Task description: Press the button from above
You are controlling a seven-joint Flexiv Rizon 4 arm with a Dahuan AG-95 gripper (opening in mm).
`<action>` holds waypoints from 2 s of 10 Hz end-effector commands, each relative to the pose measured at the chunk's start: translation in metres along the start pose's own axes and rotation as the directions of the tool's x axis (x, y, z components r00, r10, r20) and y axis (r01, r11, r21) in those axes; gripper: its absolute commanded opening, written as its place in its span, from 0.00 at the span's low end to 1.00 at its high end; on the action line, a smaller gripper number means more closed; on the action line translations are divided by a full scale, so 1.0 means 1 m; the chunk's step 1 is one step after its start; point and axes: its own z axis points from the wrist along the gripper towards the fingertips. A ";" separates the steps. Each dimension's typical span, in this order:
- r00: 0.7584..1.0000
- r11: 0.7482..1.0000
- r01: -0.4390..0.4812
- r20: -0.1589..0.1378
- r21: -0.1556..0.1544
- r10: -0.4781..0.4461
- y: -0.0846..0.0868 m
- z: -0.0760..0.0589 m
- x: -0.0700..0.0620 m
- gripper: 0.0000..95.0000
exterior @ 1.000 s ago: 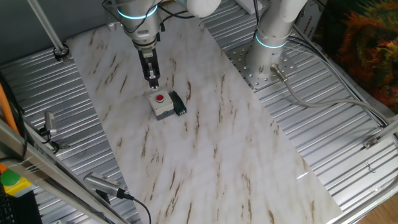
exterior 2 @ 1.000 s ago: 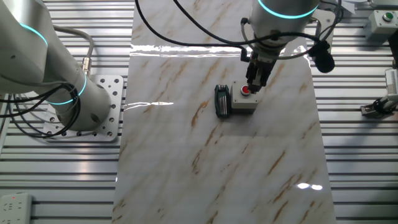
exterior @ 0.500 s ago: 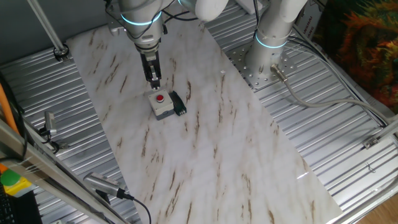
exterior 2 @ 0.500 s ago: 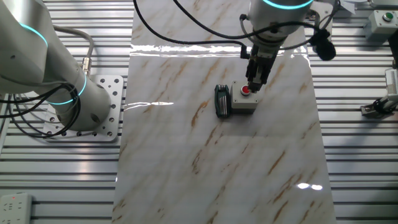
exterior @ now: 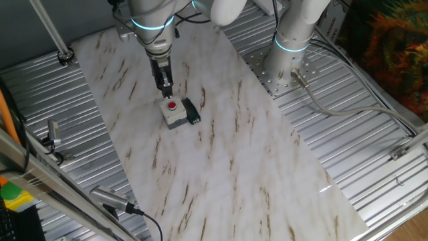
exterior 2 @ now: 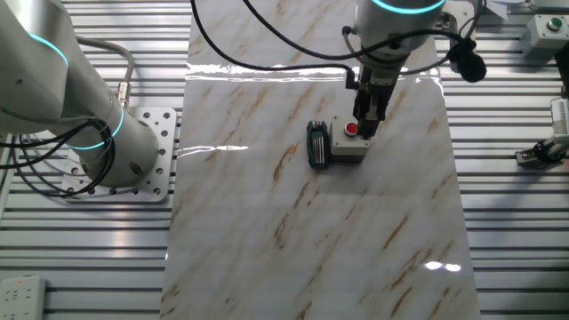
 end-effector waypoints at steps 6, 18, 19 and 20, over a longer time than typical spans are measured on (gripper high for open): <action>0.999 0.999 0.042 0.010 0.006 -0.042 -0.009 0.026 -0.002 0.60; 0.994 0.994 0.112 0.021 0.001 -0.112 -0.014 0.048 0.002 0.60; 0.993 0.993 0.116 0.022 -0.006 -0.116 -0.014 0.049 0.002 0.60; 0.993 0.993 0.117 0.026 -0.010 -0.117 -0.013 0.050 0.001 0.60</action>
